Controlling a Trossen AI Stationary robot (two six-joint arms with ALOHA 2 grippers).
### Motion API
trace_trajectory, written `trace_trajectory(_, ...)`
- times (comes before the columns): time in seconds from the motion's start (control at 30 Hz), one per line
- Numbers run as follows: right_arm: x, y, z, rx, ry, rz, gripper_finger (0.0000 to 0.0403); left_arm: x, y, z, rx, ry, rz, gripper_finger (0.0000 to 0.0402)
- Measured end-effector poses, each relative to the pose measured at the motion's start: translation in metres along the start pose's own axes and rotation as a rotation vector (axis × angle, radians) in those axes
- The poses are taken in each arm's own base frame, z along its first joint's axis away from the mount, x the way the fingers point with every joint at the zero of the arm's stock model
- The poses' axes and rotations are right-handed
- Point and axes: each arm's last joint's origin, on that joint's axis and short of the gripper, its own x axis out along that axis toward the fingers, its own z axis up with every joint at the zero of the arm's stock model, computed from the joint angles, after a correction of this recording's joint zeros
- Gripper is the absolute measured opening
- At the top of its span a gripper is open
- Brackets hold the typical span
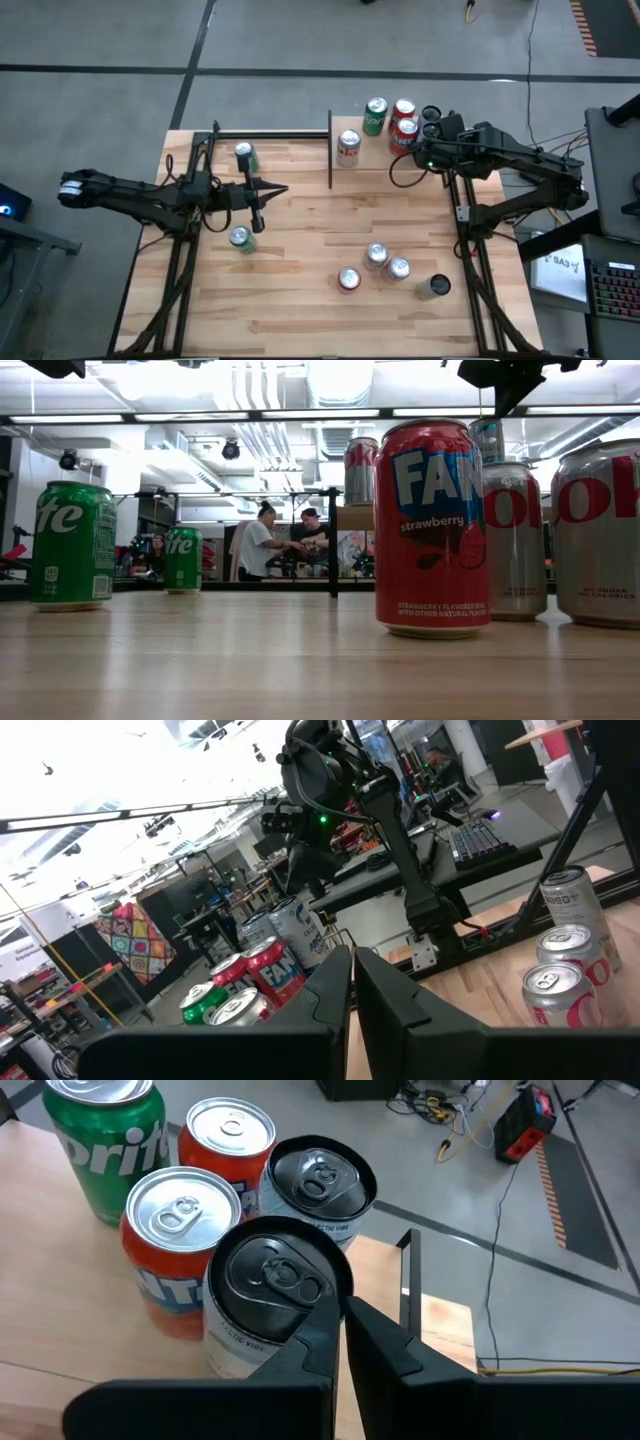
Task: Place canned beverage on shelf
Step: Put the left white soda can on the shelf aligned in front of the other white soda can
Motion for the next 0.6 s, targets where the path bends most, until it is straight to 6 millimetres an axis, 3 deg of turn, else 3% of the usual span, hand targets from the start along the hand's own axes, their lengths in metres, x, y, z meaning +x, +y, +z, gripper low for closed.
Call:
trace_trajectory(0.2, -0.001, -0.001, 0.001, -0.018, -0.003, 0.005, 0.0013, 0.0, 0.0, 0.0, 0.0, 0.0, 0.0, 0.0002)
trace_trajectory(0.37, -0.01, -0.002, 0.012, 0.064, -0.042, 0.062, 0.0013, 0.0, 0.0, 0.0, 0.001, 0.0, 0.0, 0.0002)
trace_trajectory(0.6, -0.011, 0.02, 0.029, 0.132, -0.14, 0.197, 0.0013, 0.0, 0.0, 0.0, 0.002, 0.0, 0.0, 0.0002)
